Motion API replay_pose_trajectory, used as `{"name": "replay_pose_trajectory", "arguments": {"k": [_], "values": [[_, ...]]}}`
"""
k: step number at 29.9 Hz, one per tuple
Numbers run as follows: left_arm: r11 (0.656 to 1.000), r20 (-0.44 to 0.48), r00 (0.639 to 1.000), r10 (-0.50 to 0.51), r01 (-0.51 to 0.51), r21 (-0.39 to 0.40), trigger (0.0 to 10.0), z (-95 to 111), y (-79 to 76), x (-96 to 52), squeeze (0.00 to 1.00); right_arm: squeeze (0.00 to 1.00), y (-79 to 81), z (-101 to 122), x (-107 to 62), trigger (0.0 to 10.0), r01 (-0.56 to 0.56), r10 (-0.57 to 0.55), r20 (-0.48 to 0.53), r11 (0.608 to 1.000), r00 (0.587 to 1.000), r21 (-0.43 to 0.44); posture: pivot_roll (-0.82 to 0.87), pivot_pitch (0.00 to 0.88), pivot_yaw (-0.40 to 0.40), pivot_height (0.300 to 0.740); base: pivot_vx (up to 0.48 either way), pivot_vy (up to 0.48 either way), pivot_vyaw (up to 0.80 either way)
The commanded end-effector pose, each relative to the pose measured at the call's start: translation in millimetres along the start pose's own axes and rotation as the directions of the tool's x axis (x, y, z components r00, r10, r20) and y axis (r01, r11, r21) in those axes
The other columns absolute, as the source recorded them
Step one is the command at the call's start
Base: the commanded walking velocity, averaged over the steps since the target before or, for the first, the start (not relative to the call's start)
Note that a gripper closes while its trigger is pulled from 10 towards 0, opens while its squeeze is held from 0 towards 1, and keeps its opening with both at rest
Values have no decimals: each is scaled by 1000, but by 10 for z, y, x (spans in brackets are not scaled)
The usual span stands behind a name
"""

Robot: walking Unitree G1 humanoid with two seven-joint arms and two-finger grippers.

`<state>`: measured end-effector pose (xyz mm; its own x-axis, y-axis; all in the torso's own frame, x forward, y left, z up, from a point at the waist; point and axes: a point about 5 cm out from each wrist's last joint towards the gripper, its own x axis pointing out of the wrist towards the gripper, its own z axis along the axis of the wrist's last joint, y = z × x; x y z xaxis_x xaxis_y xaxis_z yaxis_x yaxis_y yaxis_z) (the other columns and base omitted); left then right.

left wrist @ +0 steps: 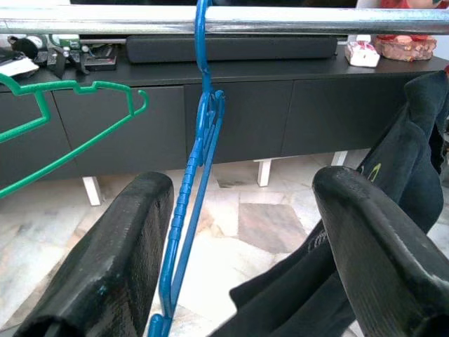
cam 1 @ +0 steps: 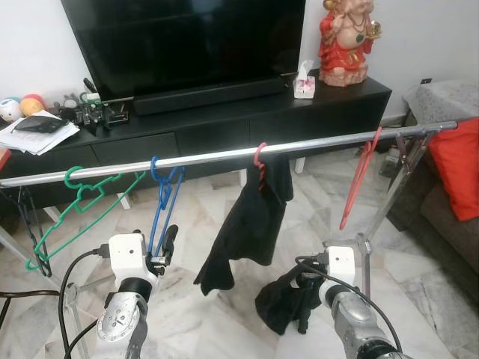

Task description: Hang hanger

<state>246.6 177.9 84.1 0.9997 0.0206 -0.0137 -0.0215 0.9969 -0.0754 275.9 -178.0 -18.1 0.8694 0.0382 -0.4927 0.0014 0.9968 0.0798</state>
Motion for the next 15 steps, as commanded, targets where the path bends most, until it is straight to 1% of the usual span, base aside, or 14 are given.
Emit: {"name": "replay_pose_trajectory", "arguments": {"k": [1,7,12,15], "values": [[1000,13,1000,-13,13,-4,10000,56,-3,6,0,0,5,25,10,10000,-2,2,4,1000,1000,-5,-137,0,57,740,0,296,0],[1000,15,1000,-18,18,-4,10000,67,-11,12,0,0,5,16,8,10000,-3,3,1,1000,1000,-6,-137,0,58,740,0,288,0],[1000,13,1000,-27,27,-3,10000,69,-25,18,0,0,6,14,8,10000,-3,3,-2,1000,1000,-5,-137,0,58,740,0,0,0],[999,7,999,-39,39,-8,10000,67,-39,24,0,0,9,8,8,10000,-4,4,-5,1000,1000,-6,-133,0,56,740,0,389,0]]}}
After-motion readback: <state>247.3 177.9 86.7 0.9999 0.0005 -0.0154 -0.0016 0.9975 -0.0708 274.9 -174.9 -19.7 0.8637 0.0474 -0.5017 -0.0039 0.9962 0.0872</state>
